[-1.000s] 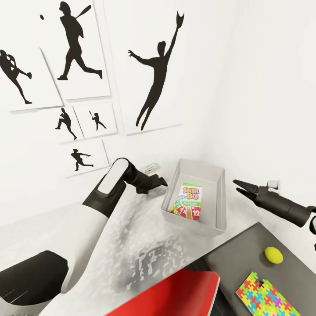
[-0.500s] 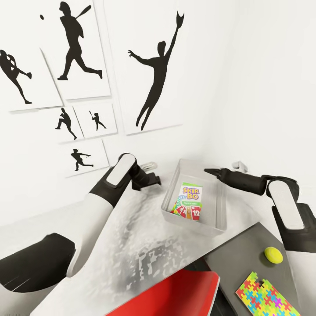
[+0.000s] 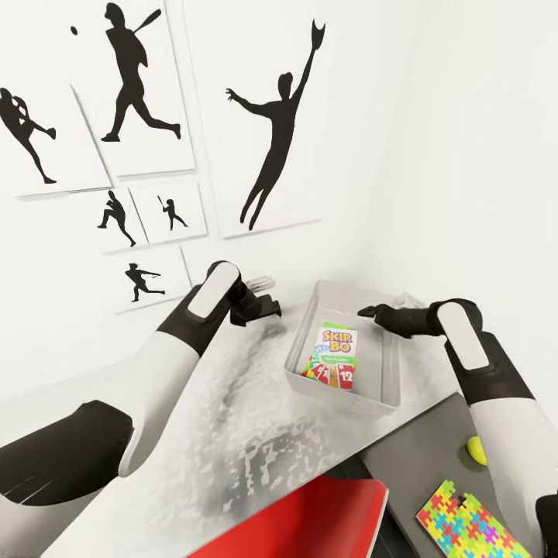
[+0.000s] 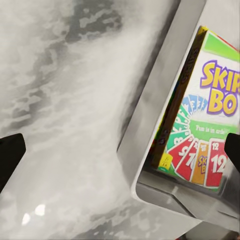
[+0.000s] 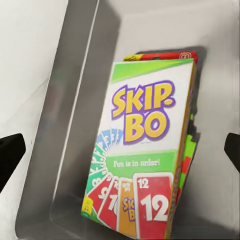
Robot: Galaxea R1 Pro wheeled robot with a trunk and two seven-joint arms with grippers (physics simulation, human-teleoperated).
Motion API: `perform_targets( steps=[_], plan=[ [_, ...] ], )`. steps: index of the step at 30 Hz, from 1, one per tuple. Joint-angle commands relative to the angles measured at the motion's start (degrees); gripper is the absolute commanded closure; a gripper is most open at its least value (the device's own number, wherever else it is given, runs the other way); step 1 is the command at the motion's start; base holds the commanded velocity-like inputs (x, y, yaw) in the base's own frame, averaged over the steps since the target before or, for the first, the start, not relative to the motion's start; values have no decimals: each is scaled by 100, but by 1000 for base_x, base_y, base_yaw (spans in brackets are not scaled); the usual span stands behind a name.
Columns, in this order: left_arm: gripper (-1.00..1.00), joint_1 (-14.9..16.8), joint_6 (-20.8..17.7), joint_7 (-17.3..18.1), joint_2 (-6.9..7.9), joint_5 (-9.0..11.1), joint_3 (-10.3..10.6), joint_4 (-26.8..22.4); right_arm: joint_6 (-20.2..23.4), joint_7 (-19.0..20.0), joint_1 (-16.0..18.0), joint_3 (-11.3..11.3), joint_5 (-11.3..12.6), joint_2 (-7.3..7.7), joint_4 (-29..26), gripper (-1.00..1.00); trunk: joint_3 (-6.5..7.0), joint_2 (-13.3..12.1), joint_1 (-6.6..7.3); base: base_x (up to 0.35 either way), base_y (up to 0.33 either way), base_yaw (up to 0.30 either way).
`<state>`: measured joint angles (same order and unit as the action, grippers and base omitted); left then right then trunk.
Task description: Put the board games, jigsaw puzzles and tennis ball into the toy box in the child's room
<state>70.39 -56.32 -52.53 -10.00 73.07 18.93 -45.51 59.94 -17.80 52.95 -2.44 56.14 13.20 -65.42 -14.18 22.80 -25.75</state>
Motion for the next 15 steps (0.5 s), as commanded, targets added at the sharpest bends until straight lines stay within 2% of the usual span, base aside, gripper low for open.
perform_targets(
  steps=[1,11,15],
  plan=[
    [-100,16,5,-57,0,57,6,-3,6,-106,27,-16,65,4,48,-100,-12,12,-3,0,0,0],
    [-100,64,39,-31,0,87,-1,-16,6,-275,95,-27,36,67,359,-100,-12,12,-3,0,0,0],
    [-100,69,41,147,0,91,4,-36,6,-356,103,-28,17,98,587,-100,-12,12,-3,0,0,0]
  ],
)
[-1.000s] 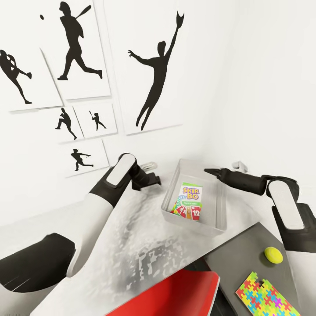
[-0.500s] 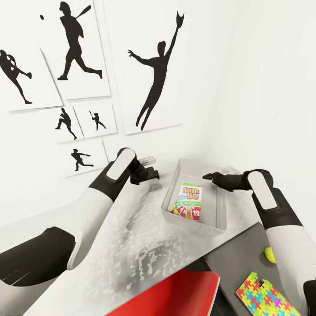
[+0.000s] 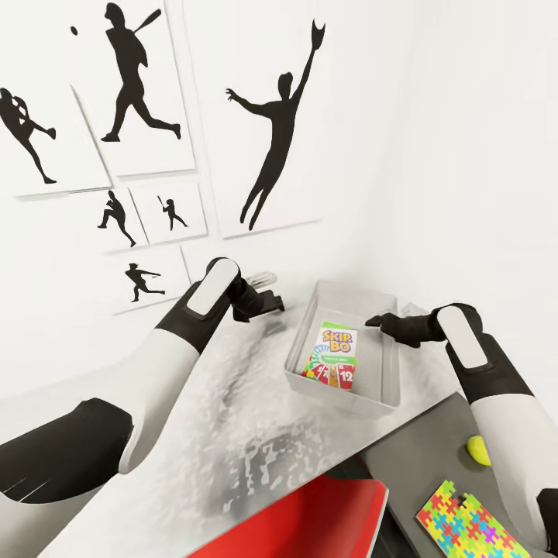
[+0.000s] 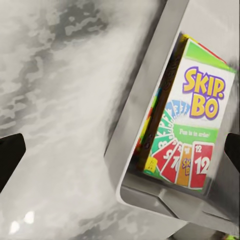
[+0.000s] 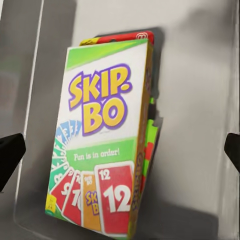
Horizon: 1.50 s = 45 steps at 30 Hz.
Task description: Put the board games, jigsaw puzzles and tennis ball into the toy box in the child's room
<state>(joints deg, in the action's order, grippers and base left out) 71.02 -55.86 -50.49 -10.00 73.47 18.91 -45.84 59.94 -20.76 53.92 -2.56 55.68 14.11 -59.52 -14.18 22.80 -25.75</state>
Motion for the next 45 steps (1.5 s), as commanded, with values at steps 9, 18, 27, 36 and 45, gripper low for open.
perform_targets(
  steps=[9,18,27,36,45],
  plan=[
    [-100,7,-4,464,0,10,55,-12,6,-421,2,-24,49,27,207,-100,-12,12,-4,0,0,0],
    [-100,7,134,583,0,0,376,-13,6,-624,-15,-17,48,34,327,-100,-12,12,-4,0,0,0],
    [-100,7,229,600,0,7,516,0,6,-646,-43,-16,48,63,342,-100,-12,12,-4,0,0,0],
    [-100,2,241,605,0,1,546,27,6,-648,-47,-16,48,119,344,-100,-12,12,-4,0,0,0],
    [-100,1,242,642,0,22,762,31,6,-650,-63,-19,48,134,344,-100,-12,12,-4,0,0,0]
  ],
)
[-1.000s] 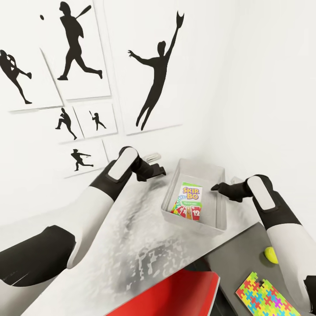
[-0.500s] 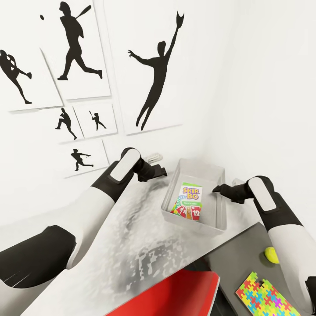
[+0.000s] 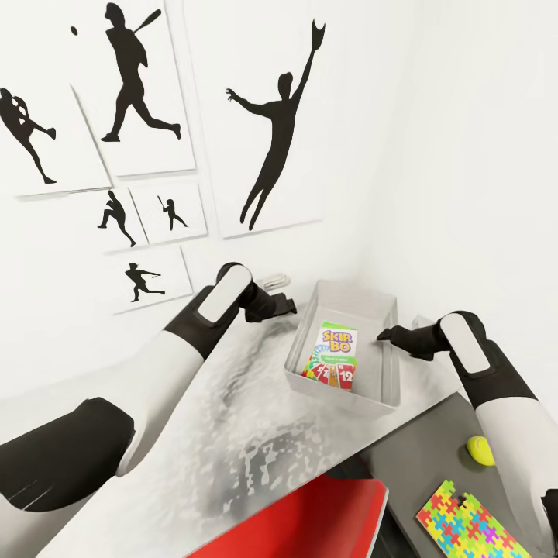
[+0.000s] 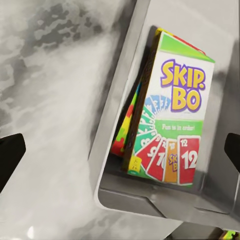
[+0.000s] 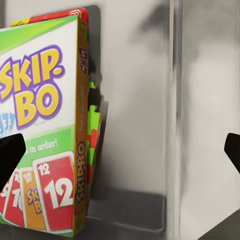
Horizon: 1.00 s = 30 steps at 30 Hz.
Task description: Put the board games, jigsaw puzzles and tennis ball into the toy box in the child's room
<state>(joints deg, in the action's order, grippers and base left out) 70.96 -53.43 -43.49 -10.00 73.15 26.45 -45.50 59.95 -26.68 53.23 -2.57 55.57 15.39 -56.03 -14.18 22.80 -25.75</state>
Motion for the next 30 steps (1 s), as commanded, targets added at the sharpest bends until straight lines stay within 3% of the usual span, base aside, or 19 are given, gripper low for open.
perform_targets(
  steps=[1,10,15,23,30],
  plan=[
    [-100,6,-3,-35,0,57,22,-3,5,-58,3,-19,59,7,-5,-100,-12,12,-4,0,0,0],
    [-100,8,-49,619,0,32,93,7,5,-59,-30,-22,58,8,-5,-100,-12,12,-4,0,0,0],
    [-100,9,-71,811,0,19,109,36,5,-62,-45,-24,54,2,-10,-100,-12,12,-4,0,0,0],
    [-100,8,-70,865,0,9,156,305,5,-63,-49,-26,56,0,-13,-100,-12,12,-4,0,0,0],
    [-100,10,-15,843,0,0,489,491,5,-65,-51,-25,58,0,-11,-100,-16,12,-4,0,0,0]
  ],
)
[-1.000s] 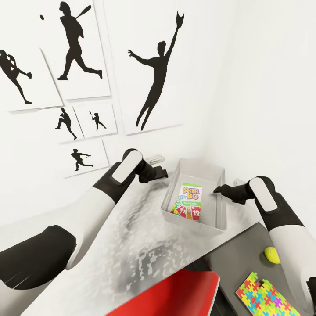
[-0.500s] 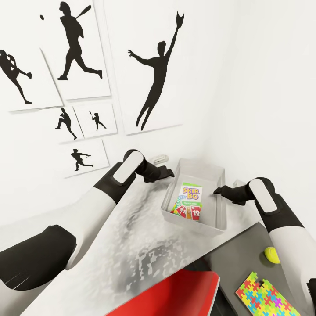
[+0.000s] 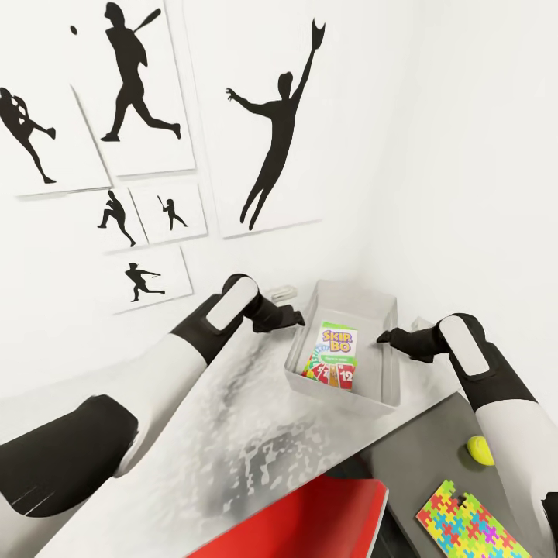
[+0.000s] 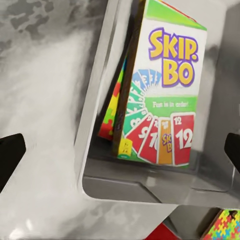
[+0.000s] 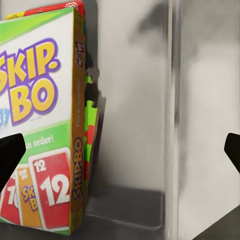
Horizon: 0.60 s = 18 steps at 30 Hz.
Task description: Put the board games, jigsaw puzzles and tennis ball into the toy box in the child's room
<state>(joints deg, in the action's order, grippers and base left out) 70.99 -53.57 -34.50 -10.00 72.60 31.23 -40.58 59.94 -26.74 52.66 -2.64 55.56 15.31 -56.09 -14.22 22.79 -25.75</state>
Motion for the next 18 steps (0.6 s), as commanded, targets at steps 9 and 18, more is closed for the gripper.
perform_targets(
  steps=[9,18],
  plan=[
    [-100,10,477,-67,0,50,605,513,6,-59,7,-18,60,7,-6,-100,-61,12,-3,0,0,0],
    [-100,11,668,-48,0,62,961,633,6,-57,7,-24,60,7,-7,-100,-138,12,-3,0,0,0]
  ],
)
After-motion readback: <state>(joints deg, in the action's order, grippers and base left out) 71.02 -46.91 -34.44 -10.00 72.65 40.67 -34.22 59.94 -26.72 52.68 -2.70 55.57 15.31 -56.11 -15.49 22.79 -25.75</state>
